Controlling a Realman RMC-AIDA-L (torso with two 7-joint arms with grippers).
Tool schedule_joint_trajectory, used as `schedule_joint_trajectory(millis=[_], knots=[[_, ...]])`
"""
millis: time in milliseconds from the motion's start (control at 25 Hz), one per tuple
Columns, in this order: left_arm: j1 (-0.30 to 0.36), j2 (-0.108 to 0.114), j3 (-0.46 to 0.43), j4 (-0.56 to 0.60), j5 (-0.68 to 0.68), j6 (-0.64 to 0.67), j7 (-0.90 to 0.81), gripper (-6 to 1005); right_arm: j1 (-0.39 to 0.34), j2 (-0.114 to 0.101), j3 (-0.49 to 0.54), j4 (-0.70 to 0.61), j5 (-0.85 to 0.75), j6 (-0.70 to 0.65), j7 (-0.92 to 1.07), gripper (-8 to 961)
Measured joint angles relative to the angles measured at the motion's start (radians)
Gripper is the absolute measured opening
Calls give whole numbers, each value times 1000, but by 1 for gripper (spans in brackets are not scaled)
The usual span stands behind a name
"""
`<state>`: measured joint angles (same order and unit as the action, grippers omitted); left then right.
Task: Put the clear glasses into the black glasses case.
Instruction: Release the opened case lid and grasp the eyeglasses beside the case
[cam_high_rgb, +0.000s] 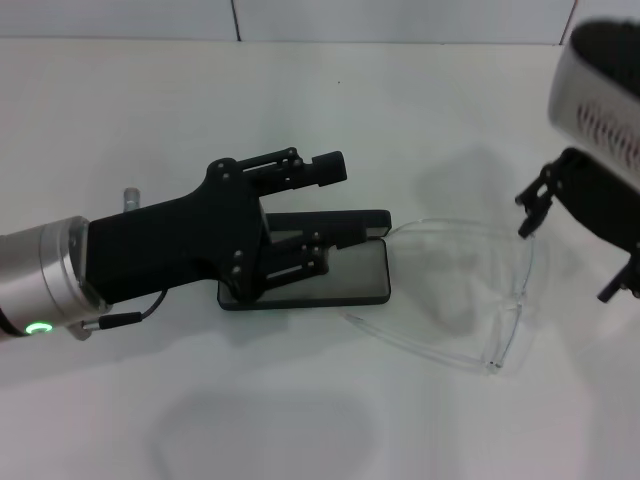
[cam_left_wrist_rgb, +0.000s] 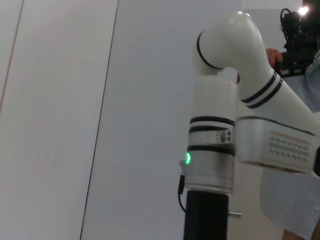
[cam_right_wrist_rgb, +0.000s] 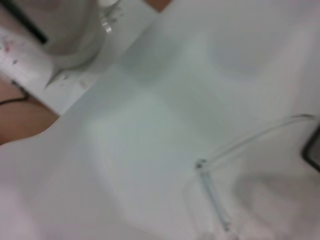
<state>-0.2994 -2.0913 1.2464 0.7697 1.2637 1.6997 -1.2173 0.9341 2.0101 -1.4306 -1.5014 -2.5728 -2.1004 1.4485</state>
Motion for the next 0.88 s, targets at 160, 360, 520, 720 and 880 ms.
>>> schedule_joint_trajectory(millis=[160, 360, 520, 720, 880], knots=[[3, -5, 4, 0, -2, -7, 0, 556, -20, 1, -77, -3, -4, 10, -40, 868], [0, -7, 30, -1, -2, -34, 0, 553, -44, 5, -146, 17, -21, 57, -72, 868], [-2, -5, 40, 0, -2, -48, -1, 550, -52, 9, -191, 61, -37, 96, -81, 869], [-3, -4, 36, 0, -2, -48, 0, 547, -68, 11, -226, 106, -53, 169, -96, 869], [-10, -4, 35, 0, -2, -54, 1, 545, -80, 13, -249, 134, -56, 225, -108, 868]])
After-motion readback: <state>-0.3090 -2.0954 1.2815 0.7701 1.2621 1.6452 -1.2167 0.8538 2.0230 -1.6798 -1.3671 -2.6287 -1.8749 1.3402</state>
